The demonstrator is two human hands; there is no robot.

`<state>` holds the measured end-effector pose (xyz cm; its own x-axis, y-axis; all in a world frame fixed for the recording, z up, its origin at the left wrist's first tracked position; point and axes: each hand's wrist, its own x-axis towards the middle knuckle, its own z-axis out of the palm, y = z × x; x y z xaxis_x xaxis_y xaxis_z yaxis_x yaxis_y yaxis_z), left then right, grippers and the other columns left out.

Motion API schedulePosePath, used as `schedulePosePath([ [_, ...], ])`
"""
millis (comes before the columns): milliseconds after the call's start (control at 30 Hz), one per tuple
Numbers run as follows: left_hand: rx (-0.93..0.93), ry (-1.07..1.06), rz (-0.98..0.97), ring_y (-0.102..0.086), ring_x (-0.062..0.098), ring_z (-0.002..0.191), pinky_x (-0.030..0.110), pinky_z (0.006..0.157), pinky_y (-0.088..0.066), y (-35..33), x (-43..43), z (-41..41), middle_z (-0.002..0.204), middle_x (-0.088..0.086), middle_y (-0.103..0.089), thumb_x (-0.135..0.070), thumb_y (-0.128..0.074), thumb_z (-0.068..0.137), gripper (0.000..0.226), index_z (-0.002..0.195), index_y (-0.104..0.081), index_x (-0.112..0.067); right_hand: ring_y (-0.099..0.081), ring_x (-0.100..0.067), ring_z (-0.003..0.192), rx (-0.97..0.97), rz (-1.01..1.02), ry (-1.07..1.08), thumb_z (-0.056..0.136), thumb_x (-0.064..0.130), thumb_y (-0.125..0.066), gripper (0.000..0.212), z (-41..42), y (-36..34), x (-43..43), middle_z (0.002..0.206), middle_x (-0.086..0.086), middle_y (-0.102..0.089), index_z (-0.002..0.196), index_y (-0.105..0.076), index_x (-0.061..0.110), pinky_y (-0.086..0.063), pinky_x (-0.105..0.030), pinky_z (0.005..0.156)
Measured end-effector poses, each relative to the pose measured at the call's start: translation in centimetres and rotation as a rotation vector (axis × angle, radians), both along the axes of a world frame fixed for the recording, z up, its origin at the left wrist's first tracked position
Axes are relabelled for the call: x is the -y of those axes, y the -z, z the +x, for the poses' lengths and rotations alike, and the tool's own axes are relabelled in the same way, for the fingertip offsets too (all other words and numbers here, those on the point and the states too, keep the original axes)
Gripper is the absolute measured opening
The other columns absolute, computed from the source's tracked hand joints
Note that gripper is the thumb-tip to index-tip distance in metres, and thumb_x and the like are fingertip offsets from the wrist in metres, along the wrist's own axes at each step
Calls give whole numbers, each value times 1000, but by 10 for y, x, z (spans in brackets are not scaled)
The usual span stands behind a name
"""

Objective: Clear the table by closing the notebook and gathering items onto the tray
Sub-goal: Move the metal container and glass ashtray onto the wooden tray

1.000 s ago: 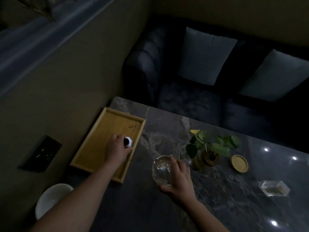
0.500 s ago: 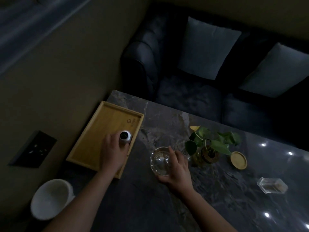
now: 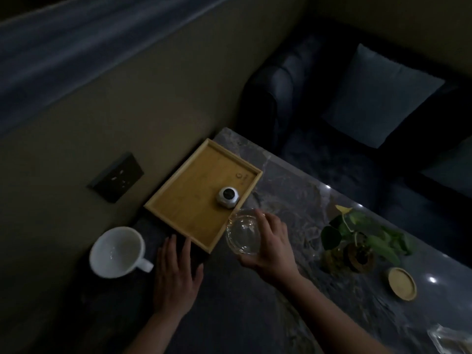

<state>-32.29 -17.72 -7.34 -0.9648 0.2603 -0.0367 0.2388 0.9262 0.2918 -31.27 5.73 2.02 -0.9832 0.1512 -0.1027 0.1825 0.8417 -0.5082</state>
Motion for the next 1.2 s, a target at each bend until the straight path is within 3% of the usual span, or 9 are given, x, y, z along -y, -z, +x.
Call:
schedulePosePath([
  [100, -13, -1, -6, -28, 41, 141, 55, 117, -22, 3, 2, 1, 151, 26, -33, -47, -42, 93, 69, 149, -31, -9, -31, -20, 127, -36, 2, -100, 63, 63, -70, 111, -29, 1, 23, 143, 0, -32, 154, -13, 34, -38, -35, 100],
  [233, -10, -5, 4, -30, 39, 142, 55, 118, -21, 4, 3, 0, 151, 26, -36, -48, -45, 92, 70, 149, -30, -8, -30, -27, 132, -18, 5, -179, 62, 64, -76, 115, -72, 12, 55, 147, -5, -32, 153, -14, 31, -40, -43, 103],
  [500, 17, 1, -11, -25, 34, 146, 54, 118, -21, 9, 4, 0, 153, 22, -34, -49, -41, 93, 71, 151, -26, -10, -35, -32, 130, 17, 78, -286, 64, 50, -84, 114, -124, 39, 90, 145, -13, -34, 154, -18, 26, -40, -45, 103],
  [800, 30, -15, -13, -25, 32, 146, 52, 119, -18, 11, 4, 0, 153, 19, -35, -52, -40, 92, 74, 153, -19, -15, -31, -32, 133, 34, 64, -304, 69, 58, -77, 111, -140, 50, 96, 153, -11, -26, 153, -12, 27, -33, -47, 107],
  [967, 34, -20, 13, -26, 32, 146, 53, 118, -21, 10, 4, -1, 151, 19, -37, -51, -44, 90, 76, 153, -20, -15, -20, -34, 144, 61, -65, -287, 70, 48, -83, 114, -141, 48, 95, 163, -10, -9, 153, -6, 33, -34, -50, 110],
  [1100, 28, -21, 26, -24, 30, 146, 52, 119, -17, 11, 3, -1, 152, 18, -37, -50, -46, 91, 76, 153, -19, -16, -34, -31, 135, 1, -53, -225, 72, 38, -83, 106, -133, 48, 94, 154, -10, -28, 153, -15, 28, -45, -45, 104],
  [1200, 47, -23, 12, -21, 30, 147, 52, 120, -16, 10, 3, -2, 152, 17, -37, -51, -45, 90, 77, 154, -18, -17, -38, -29, 130, 1, -41, -234, 75, 34, -82, 102, -137, 50, 99, 149, -10, -32, 153, -17, 24, -43, -38, 100],
])
